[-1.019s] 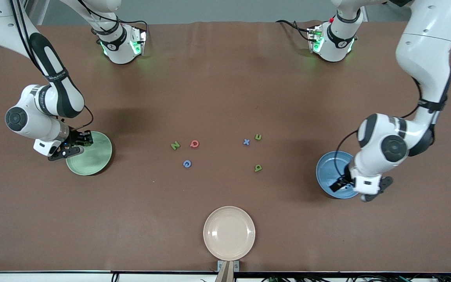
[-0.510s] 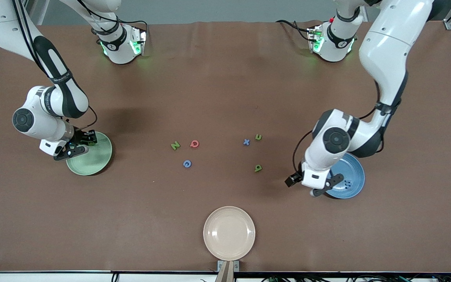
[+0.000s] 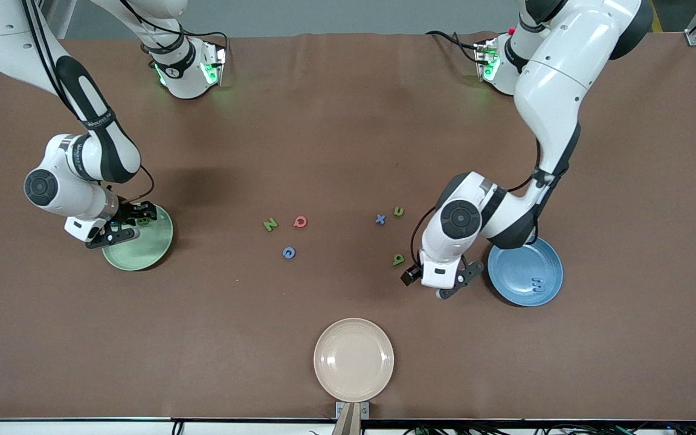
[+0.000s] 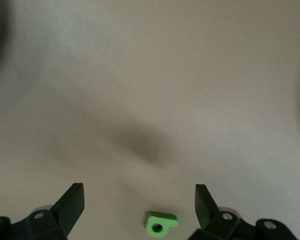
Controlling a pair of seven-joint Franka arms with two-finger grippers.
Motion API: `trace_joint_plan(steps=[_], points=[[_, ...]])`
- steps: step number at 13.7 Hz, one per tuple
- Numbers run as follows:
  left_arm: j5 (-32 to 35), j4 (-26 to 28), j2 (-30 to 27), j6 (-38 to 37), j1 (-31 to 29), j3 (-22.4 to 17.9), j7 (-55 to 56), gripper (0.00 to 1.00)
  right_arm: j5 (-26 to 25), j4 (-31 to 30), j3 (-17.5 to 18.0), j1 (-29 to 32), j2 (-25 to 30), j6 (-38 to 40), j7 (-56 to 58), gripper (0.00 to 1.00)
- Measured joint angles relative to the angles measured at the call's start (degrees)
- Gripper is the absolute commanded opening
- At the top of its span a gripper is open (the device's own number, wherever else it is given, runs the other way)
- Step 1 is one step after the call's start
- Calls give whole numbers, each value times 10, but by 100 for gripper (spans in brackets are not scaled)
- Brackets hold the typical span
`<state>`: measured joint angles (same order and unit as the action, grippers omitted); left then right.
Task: Sort upper and lower case letters into plates
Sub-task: 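Grasp the green b with the left gripper while the right gripper reaches Z, then carry the b to the blue plate while the right gripper grasps the green Z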
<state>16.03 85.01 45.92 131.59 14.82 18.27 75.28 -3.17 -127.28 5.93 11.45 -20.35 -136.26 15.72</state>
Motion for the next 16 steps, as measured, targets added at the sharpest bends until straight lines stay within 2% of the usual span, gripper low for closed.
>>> trace_joint_plan(steps=[3, 5, 6, 9, 13, 16], points=[[0, -19, 16, -9, 21, 0, 48, 95, 1, 56, 4, -74, 21, 114, -148, 100], [0, -36, 29, -20, 37, 0, 80, 94, 11, 78, 7, -132, 32, 147, -234, 100], [0, -43, 36, -22, 42, 0, 95, 91, 31, 82, 8, -157, 33, 149, -265, 100], [0, -54, 56, -24, 54, -4, 120, 86, 75, 97, 8, -209, 31, 142, -381, 100], [0, -58, 69, -23, 77, -28, 140, 80, 80, 113, 8, -267, 2, 79, -624, 100], [0, -64, 69, -29, 83, -34, 144, 57, 81, 113, 8, -319, -41, -8, -800, 100]])
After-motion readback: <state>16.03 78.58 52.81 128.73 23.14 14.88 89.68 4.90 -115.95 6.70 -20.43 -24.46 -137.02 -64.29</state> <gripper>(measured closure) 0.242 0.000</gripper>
